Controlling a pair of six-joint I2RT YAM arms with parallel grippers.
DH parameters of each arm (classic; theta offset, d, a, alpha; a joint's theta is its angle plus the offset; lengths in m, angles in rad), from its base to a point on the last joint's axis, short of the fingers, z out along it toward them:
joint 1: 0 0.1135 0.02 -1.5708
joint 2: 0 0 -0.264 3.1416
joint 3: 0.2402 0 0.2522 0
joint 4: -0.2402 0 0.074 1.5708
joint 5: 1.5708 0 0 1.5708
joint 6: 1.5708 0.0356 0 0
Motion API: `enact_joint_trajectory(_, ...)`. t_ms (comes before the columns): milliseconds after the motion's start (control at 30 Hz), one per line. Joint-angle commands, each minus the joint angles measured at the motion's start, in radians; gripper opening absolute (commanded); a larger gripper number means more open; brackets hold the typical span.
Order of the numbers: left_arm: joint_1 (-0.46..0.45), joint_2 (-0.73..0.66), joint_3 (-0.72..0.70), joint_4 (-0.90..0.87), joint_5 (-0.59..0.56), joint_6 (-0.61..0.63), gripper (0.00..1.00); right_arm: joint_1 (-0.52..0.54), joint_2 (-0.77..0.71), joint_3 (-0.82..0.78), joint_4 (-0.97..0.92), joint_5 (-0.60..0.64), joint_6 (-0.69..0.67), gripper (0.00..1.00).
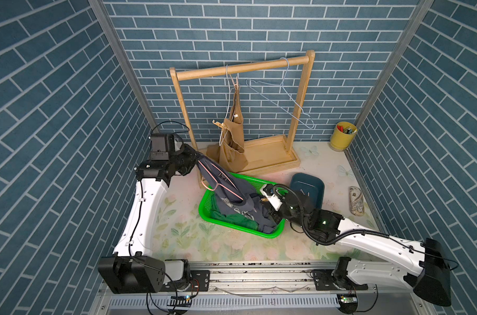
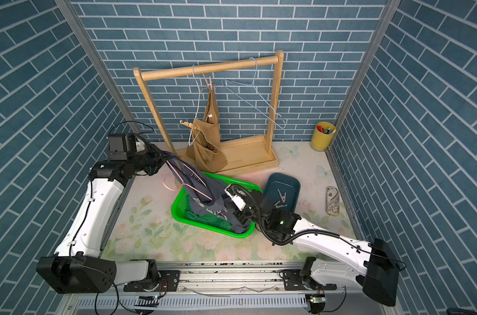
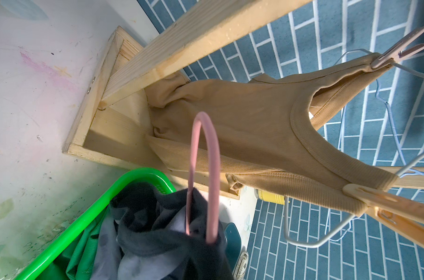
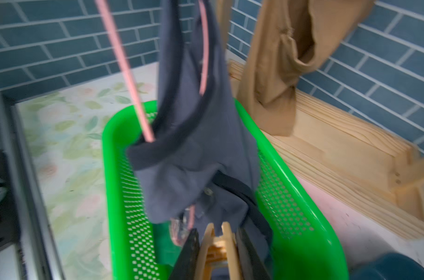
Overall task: Remove the clothespins securing tank tops to the hanger
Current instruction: Remove the clothespin from the hanger, then place the clothespin in the storage box.
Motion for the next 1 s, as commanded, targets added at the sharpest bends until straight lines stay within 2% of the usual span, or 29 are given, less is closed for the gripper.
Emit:
enact_joint_trajectory(0,0.005,-0.024,-0.013,0.031,0.007,0.013,0.00,-0.095,-0.028,0.033,-0.159,0.093,0.097,0.05)
enact_joint_trajectory(133,0.006,-0.028,-0.014,0.032,0.011,0.012,0.00,-0.221,0.022,0.068,-0.296,0.160,0.180,0.05)
enact_joint_trajectory(267,0.005,-0.032,-0.020,0.036,0.013,0.012,0.00,-0.299,0.146,0.117,-0.416,0.211,0.250,0.05)
enact_joint_trajectory(400,0.005,-0.033,-0.021,0.035,0.022,0.011,0.00,-0.365,0.319,0.165,-0.458,0.174,0.284,0.05)
enact_joint_trajectory(500,0.005,-0.037,-0.020,0.032,0.026,0.014,0.00,-0.406,0.442,0.199,-0.460,0.147,0.293,0.04)
enact_joint_trajectory(600,0.005,-0.044,-0.020,0.026,0.029,0.013,0.00,-0.414,0.550,0.248,-0.485,0.193,0.284,0.04)
enact_joint_trajectory(767,0.006,-0.053,-0.026,0.011,0.023,0.021,0.00,-0.427,0.637,0.277,-0.467,0.180,0.282,0.04)
enact_joint_trajectory(867,0.005,-0.053,-0.031,0.016,0.027,0.017,0.00,-0.439,0.659,0.276,-0.445,0.158,0.281,0.11)
enact_joint_trajectory(967,0.006,-0.053,-0.033,0.017,0.031,0.016,0.00,-0.441,0.671,0.279,-0.439,0.162,0.275,0.31)
